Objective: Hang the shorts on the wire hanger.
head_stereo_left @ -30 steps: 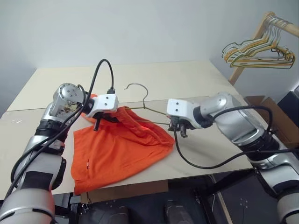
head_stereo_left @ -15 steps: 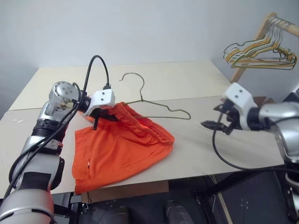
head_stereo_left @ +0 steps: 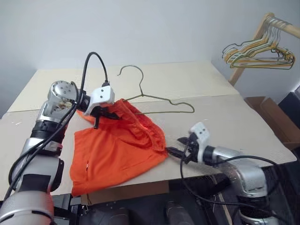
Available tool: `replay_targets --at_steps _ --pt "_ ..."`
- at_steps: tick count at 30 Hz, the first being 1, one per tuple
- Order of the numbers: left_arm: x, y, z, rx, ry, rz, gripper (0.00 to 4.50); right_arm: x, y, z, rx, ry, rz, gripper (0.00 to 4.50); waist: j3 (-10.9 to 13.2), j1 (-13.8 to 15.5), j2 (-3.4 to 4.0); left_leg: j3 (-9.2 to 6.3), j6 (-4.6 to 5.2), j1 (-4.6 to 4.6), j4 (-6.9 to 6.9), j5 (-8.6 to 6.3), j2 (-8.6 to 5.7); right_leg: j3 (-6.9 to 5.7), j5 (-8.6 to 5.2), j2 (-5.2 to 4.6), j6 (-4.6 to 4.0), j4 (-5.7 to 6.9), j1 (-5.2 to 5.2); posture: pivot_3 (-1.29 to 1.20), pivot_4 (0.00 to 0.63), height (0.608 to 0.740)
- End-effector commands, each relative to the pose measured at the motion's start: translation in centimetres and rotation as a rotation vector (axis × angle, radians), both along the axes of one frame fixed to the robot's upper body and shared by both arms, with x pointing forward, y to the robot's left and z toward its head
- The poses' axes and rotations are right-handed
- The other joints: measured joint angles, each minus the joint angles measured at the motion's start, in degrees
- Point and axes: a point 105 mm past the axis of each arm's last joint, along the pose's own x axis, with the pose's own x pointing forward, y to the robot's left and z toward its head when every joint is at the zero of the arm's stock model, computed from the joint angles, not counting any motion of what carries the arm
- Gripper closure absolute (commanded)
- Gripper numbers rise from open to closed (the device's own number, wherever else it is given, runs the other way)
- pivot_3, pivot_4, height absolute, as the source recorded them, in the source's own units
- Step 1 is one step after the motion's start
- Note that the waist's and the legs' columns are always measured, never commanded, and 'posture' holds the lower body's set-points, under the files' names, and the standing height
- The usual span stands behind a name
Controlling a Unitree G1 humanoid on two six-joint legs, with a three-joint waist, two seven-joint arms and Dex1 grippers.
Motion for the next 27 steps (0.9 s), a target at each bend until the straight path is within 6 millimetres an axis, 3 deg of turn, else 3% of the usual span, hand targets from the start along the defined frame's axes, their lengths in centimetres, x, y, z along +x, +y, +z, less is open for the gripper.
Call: replay_targets --at_steps 1,7,12,15,20,23,27 --pt "0.0 0.0 1.9 -0.031 -0.067 -0.005 4.5 0.4 1.5 1.7 0.047 -0.065 0.054 0.39 0.0 0.1 0.0 -0.01 0.0 0.0 0.02 0.0 0.01 -0.01 0.0 0.01 0.0 0.01 0.01 -0.09 0.021 0.74" --pt "-0.1 0.0 1.8 -0.032 -0.072 0.0 4.5 0.2 1.4 1.2 0.04 -0.049 0.069 2.24 0.0 0.1 -0.02 -0.03 0.0 -0.01 0.04 0.0 0.01 -0.03 0.0 0.01 0.0 0.01 0.02 -0.08 0.012 0.74" --pt "-0.1 0.0 1.7 -0.033 -0.075 0.001 4.5 0.1 -0.6 1.7 0.049 -0.104 0.0 2.24 -0.1 0.2 -0.1 -0.04 0.0 -0.01 0.04 0.0 0.0 -0.04 0.0 0.01 0.0 0.01 0.03 -0.08 0.008 0.74" --pt "-0.1 0.1 1.6 -0.032 -0.077 0.001 4.5 -0.6 -1.6 2.2 0.072 -0.1 0.01 1.71 -0.1 0.2 -0.1 -0.03 0.0 -0.01 0.04 0.0 0.0 -0.04 0.0 0.0 0.0 0.01 0.02 -0.08 0.006 0.74" --pt "0.0 -0.1 1.6 -0.034 -0.08 0.0 4.5 -2.3 -1.4 2.1 0.042 -0.107 0.087 0.02 -0.2 0.2 -0.16 -0.04 0.0 0.0 0.05 0.0 0.03 -0.04 0.0 0.03 0.0 0.02 0.03 -0.08 0.003 0.74" --pt "0.0 -0.2 1.7 -0.037 -0.082 -0.002 4.5 -2.9 -0.4 1.3 -0.012 -0.11 0.13 0.02 -0.2 0.1 -0.2 -0.03 0.0 0.0 0.05 0.0 0.03 -0.04 -0.01 0.03 0.01 0.02 0.03 -0.08 0.002 0.74" --pt "0.1 -0.1 1.8 -0.037 -0.085 -0.002 4.5 -2.2 1.0 -0.6 -0.091 -0.098 0.127 0.02 -0.3 0.1 -0.29 -0.03 0.0 0.01 0.05 0.0 0.03 -0.04 -0.01 0.04 0.01 0.02 0.03 -0.08 0.002 0.74"
